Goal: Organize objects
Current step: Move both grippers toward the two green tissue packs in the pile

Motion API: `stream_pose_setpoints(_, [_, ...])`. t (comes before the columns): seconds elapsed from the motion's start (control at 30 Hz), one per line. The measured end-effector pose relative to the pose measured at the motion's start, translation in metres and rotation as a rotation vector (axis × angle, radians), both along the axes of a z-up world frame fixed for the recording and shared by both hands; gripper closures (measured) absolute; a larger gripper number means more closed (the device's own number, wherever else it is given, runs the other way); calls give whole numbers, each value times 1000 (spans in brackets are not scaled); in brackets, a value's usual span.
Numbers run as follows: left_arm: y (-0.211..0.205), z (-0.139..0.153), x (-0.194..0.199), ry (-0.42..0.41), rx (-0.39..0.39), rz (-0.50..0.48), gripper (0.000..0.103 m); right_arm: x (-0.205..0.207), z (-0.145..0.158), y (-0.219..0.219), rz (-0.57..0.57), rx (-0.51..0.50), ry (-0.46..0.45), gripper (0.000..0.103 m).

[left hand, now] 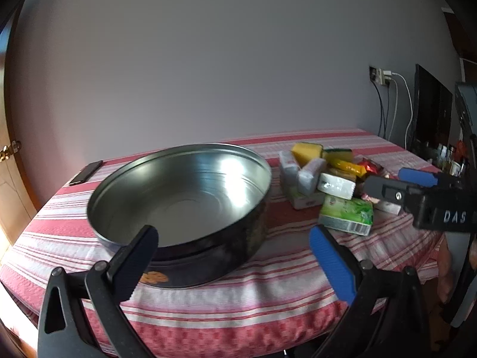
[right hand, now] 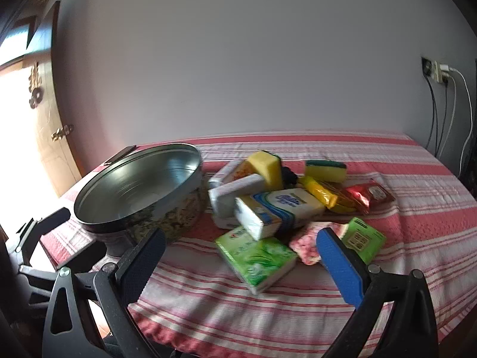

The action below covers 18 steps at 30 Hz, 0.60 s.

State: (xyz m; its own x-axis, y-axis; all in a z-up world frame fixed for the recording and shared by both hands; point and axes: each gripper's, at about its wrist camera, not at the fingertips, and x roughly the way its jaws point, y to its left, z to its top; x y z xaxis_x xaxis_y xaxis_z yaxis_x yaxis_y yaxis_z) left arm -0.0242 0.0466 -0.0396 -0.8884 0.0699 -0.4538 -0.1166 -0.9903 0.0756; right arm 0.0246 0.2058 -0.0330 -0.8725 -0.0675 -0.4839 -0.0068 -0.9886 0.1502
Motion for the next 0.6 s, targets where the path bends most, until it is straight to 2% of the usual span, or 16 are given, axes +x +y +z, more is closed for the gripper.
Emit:
stream_pose_setpoints(0.3, [31,-9,-14,-38,-31,-77,0,1,-11,34,-67,-27,-13,1])
stream_pose_setpoints(0.6, [82,-19,-37,-73,-74,-202,0,5,-26,76,-150,-52,-26,1])
